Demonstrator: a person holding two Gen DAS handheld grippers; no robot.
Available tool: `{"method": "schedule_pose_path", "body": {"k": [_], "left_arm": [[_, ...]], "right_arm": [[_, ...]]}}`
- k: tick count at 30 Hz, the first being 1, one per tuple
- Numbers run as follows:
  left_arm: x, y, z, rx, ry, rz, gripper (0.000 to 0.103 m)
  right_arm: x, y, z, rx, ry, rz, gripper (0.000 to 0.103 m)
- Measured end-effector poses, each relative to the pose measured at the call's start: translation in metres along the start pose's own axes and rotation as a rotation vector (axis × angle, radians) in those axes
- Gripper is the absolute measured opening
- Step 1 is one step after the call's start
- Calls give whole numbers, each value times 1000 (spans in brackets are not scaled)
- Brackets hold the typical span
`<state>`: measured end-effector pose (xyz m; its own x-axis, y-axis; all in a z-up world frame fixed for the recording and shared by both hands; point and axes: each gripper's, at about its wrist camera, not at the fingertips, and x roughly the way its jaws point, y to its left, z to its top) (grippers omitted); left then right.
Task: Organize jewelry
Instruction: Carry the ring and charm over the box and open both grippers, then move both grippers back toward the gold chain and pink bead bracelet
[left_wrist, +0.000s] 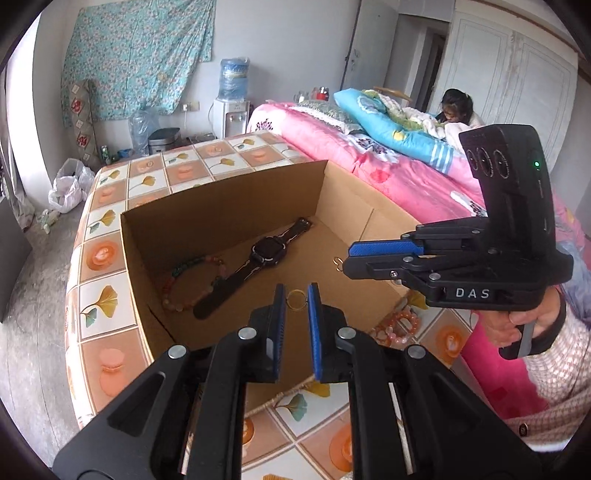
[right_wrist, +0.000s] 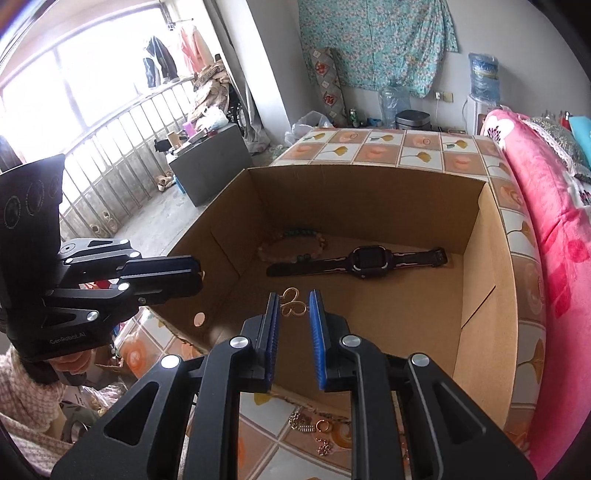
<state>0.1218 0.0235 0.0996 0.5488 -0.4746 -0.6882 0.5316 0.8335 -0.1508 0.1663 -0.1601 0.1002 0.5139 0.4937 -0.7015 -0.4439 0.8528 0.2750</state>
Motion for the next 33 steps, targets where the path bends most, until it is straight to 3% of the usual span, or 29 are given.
{"method": "schedule_pose_path", "body": {"k": [8, 12, 19, 28, 33], "left_arm": [[47, 26, 15, -68, 52, 51, 12], [46, 31, 14, -86, 33, 65, 19], [23, 27, 8, -90, -29, 68, 20], [-51, -15, -41, 35, -183, 8, 32], [-54, -48, -82, 157, -126, -109, 40]], "right_arm": [[26, -22, 13, 44, 28, 9, 21], [22, -26, 16, 54, -4, 23, 28], [-12, -28, 8, 74, -98, 40, 32], [-94, -24, -51, 75, -265, 51, 34], [-91, -18, -94, 45, -191, 94, 35]]}}
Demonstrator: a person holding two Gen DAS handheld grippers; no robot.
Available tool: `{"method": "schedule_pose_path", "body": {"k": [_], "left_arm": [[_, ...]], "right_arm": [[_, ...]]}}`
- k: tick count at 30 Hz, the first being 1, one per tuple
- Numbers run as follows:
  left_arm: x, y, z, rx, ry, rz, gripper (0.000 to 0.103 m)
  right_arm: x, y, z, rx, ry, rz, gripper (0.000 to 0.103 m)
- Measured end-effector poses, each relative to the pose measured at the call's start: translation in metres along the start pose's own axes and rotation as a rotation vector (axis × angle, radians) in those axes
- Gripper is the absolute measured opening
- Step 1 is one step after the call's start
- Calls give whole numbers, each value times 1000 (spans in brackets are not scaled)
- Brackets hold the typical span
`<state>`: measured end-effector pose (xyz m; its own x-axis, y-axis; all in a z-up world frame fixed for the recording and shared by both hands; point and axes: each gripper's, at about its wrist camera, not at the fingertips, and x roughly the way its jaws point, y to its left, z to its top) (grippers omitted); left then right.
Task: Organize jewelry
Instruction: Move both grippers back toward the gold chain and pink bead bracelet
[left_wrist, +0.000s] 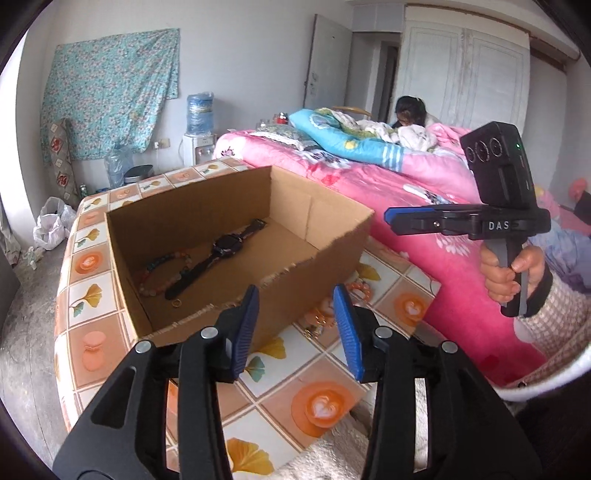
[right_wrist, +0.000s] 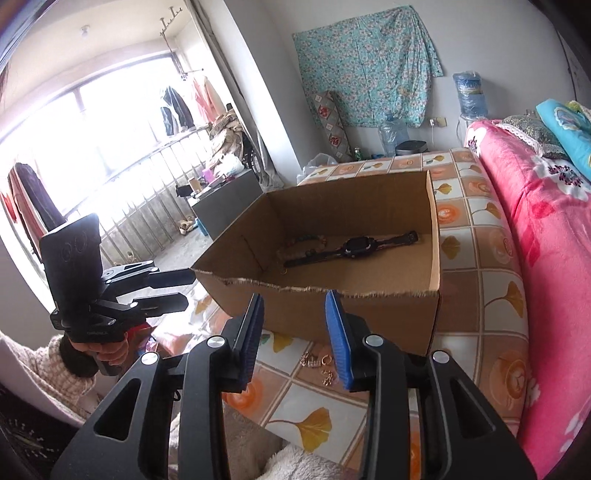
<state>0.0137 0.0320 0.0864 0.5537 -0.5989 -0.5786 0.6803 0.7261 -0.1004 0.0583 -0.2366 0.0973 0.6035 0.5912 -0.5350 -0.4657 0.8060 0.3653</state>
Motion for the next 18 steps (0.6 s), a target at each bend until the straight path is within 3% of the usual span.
{"method": "schedule_pose_path", "body": {"k": [6, 18], "left_arm": [[58, -19, -35, 54, 164, 0, 40], [116, -19, -53, 133, 232, -13, 31]], "right_arm": [[42, -8, -45, 30, 159, -43, 34], [92, -3, -58, -160, 271, -131, 22]]}}
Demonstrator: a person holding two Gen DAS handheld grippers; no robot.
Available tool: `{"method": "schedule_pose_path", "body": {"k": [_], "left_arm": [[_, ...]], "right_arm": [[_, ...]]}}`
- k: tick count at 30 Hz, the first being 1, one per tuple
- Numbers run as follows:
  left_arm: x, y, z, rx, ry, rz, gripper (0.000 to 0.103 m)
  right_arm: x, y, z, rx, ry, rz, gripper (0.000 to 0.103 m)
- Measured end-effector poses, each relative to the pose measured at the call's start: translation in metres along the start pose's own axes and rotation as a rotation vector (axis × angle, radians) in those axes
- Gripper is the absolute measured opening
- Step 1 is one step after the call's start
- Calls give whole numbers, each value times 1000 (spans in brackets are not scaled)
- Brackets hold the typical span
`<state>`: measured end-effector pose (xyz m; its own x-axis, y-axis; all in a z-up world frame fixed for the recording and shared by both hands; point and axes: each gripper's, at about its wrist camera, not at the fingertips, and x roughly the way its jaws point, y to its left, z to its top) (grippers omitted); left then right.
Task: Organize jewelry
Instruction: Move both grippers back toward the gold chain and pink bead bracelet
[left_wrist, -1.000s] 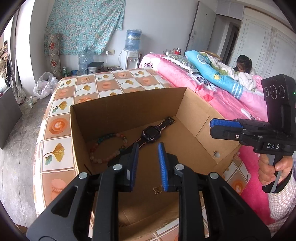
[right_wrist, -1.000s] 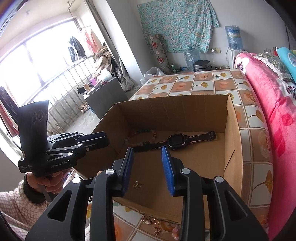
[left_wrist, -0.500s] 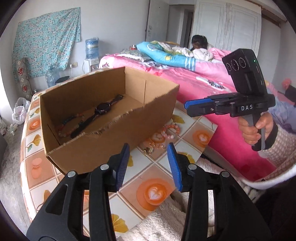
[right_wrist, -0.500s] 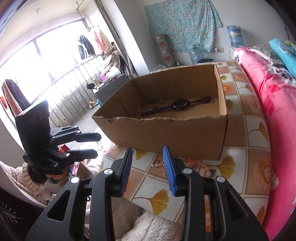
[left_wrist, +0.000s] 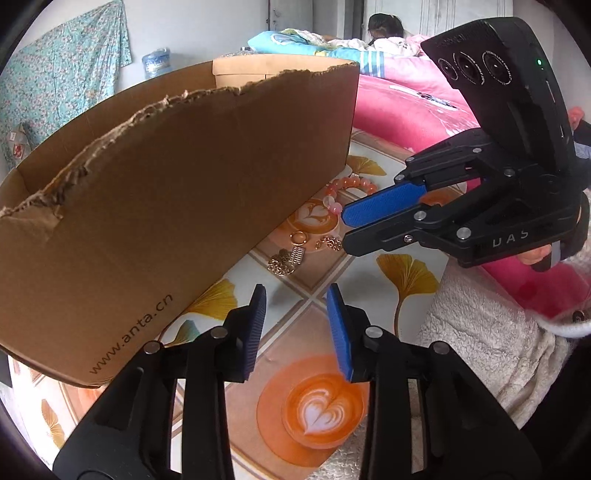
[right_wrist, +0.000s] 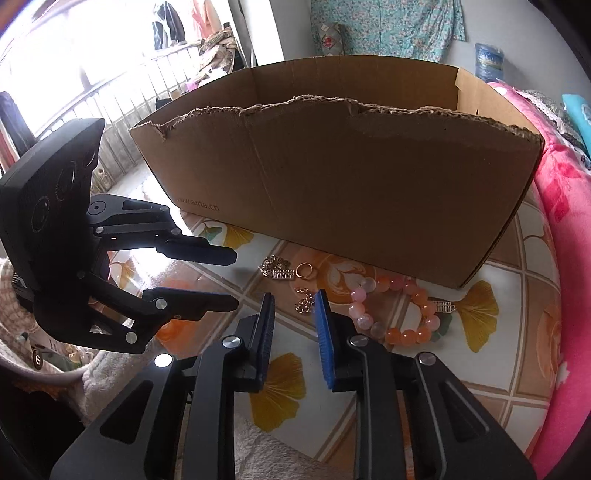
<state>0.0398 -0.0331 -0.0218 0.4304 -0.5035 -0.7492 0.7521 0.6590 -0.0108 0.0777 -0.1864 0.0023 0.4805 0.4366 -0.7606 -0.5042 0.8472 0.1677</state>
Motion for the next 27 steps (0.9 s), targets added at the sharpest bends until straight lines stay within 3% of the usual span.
{"method": "schedule_pose_path", "body": {"k": [6, 9, 16, 27], "left_arm": [[5, 2, 2, -19, -20, -17, 27], [6, 3, 2, -14, -22, -19, 26], [0, -1, 5, -2, -46, -27, 25], [14, -6, 20, 20, -32, -31, 15]], "right_arm": [[17, 9, 8, -98, 41, -27, 18], [19, 13, 13, -128, 66, -25, 7], [12, -1, 8, -28, 72, 14, 3], [-7, -15, -14, 67, 48, -16, 3]]}}
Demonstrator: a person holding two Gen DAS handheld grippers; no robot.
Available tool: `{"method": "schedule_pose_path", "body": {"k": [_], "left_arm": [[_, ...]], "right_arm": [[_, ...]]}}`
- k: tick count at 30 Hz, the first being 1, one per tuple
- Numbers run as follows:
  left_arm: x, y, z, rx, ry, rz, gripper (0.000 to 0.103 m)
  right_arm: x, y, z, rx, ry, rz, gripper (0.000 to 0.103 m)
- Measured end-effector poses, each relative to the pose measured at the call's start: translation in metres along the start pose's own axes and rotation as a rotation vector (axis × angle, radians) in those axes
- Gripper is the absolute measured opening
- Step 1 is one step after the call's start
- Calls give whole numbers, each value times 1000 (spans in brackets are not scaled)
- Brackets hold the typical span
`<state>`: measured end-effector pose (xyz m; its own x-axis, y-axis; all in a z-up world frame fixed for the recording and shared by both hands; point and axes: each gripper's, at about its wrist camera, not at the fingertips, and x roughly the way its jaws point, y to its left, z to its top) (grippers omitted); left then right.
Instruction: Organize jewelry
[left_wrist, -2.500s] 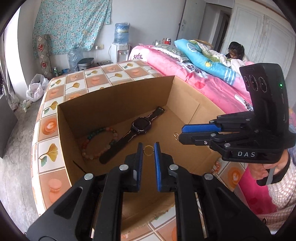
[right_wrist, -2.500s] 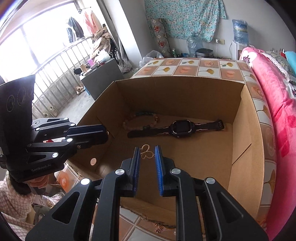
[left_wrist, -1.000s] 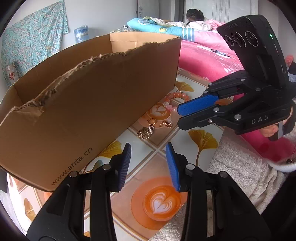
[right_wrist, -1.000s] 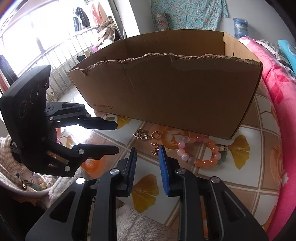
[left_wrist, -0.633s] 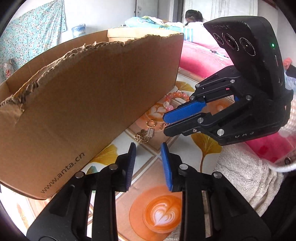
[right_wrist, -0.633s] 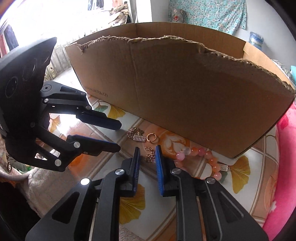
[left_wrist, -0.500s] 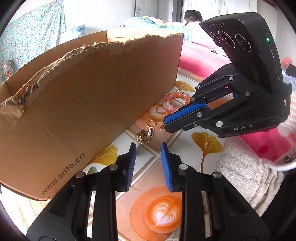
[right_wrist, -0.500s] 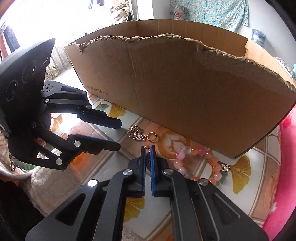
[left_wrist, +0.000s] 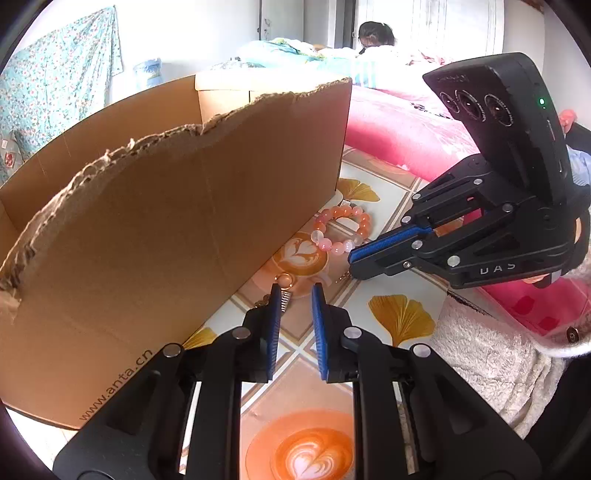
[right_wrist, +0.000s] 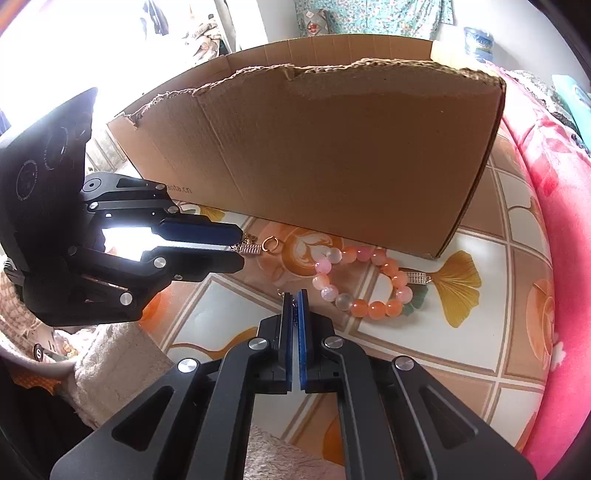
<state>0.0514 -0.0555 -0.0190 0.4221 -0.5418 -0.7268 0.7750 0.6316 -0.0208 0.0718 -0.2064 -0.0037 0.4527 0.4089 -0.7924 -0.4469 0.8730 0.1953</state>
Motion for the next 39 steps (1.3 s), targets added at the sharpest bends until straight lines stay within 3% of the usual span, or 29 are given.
{"method": "schedule_pose_path", "body": {"k": [15, 17, 19, 24, 39], "left_arm": [[14, 3, 18, 66, 114, 33, 10], [15, 5, 20, 66, 125, 45, 2], [16, 7, 22, 62, 136, 44, 0], [16, 3, 21, 88, 131, 66, 0], [4, 5, 18, 34, 116, 56, 3]], "right_arm": [[-10, -22, -3, 24, -20, 32, 3], [-9, -24, -4, 27, -24, 34, 3], [-8, -24, -4, 32, -29, 38, 3], [-10, -27, -6, 44, -39, 47, 3], [-19, -18, -9, 44, -63, 53, 3]]}}
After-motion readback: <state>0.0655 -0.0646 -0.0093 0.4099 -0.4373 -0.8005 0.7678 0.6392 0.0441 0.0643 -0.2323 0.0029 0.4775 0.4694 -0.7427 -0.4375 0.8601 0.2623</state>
